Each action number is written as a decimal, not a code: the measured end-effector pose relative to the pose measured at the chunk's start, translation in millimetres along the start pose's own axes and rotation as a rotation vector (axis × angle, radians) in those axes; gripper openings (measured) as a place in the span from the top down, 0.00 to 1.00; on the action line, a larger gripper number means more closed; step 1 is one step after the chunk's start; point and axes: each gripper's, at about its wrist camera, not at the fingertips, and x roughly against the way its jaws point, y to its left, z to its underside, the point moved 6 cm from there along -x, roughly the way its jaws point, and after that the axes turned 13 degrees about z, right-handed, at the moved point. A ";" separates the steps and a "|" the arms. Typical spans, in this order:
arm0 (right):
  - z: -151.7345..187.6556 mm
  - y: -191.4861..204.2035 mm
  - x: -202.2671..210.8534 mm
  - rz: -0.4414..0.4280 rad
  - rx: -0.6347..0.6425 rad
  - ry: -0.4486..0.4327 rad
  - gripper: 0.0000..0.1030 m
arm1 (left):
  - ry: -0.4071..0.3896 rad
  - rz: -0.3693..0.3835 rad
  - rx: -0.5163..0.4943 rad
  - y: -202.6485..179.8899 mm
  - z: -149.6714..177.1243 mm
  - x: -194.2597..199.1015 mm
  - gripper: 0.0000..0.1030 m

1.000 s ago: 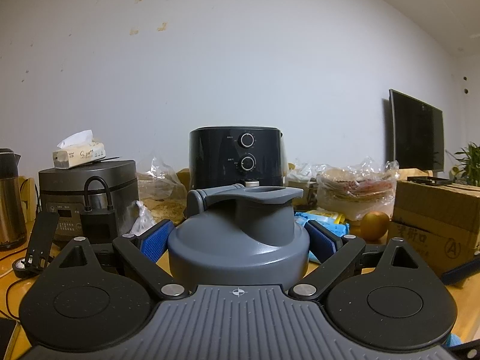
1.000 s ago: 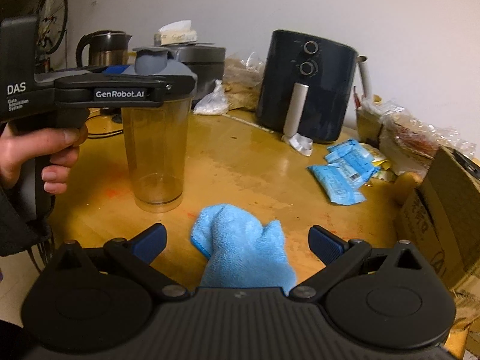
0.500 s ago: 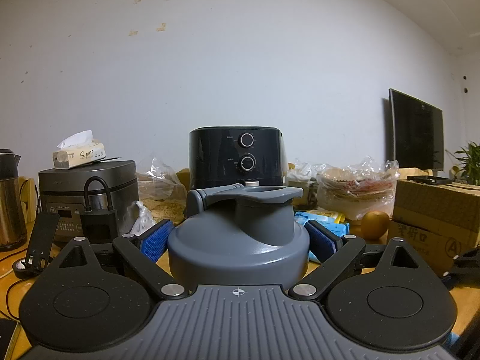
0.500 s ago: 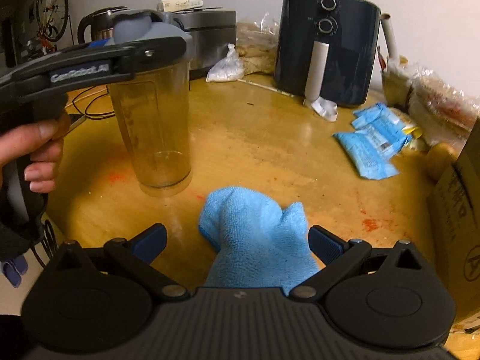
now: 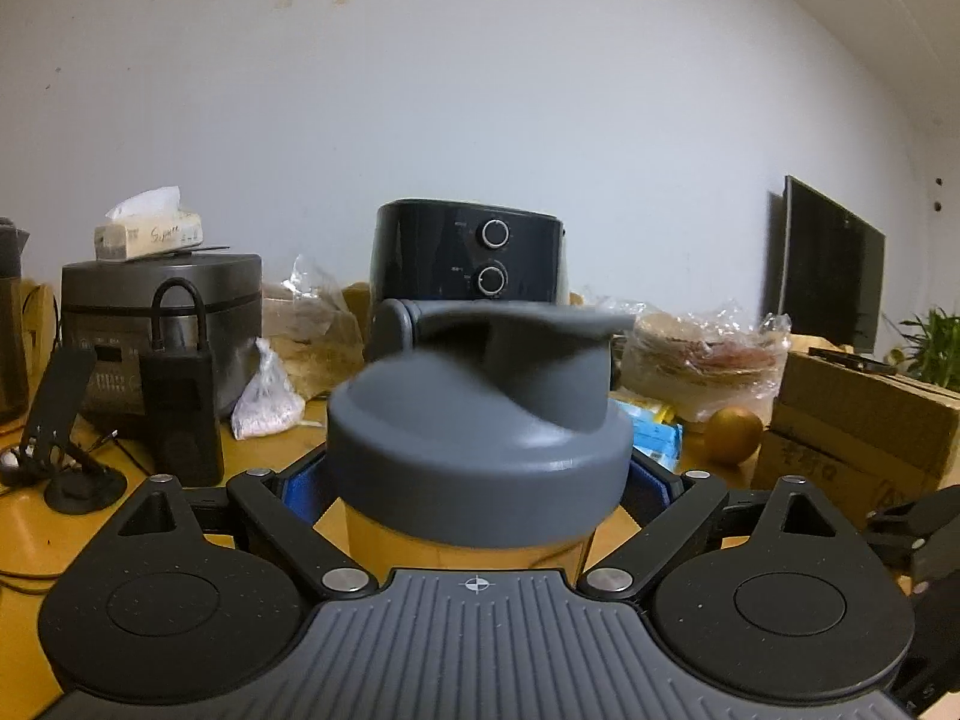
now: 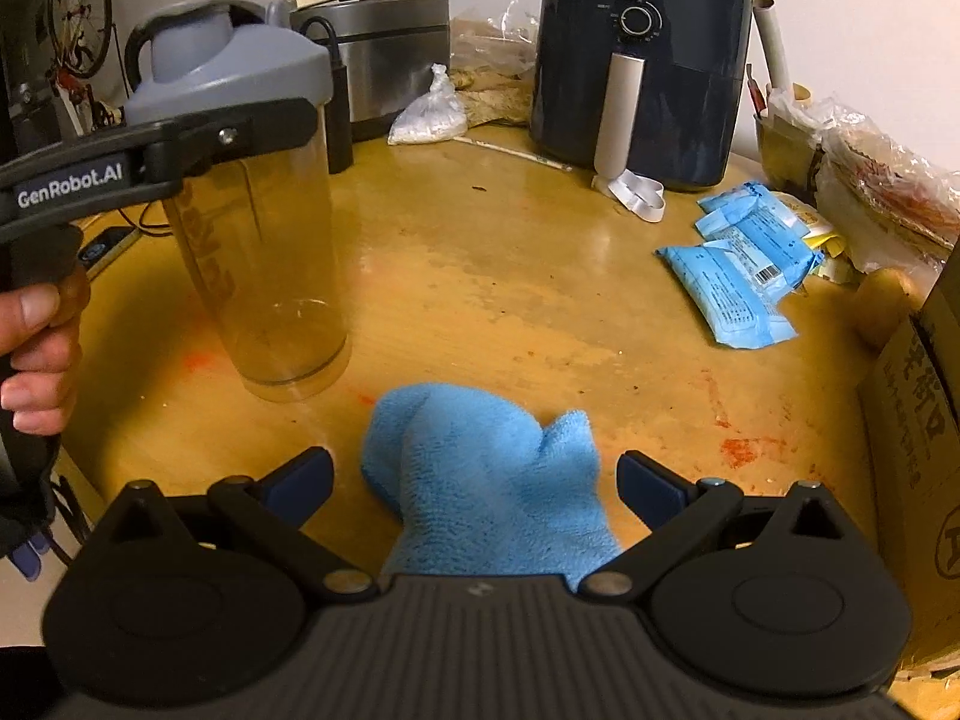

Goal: Clean container
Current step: 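Lower the right gripper toward the blue cloth while the left gripper holds the bottle, then close the right gripper on the blue microfiber cloth, then lift the cloth with the right gripper toward the raised shaker bottle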

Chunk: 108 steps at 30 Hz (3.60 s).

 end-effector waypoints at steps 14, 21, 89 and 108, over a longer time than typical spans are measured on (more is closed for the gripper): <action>-2.9 2.1 5.6 -0.002 0.012 -0.032 0.00 | -0.004 0.007 -0.003 0.3 1.5 0.8 0.10; -3.4 4.3 7.2 -0.009 0.019 -0.039 0.00 | -0.061 -0.065 -0.071 -1.7 -6.4 4.7 0.07; 12.8 -0.8 28.9 -0.015 -0.133 -0.332 0.95 | -0.076 -0.015 -0.083 -9.4 -16.6 8.5 0.08; 21.2 -8.1 71.8 -0.053 -0.202 -0.635 0.94 | -0.070 0.031 -0.090 -6.3 -16.6 8.1 0.08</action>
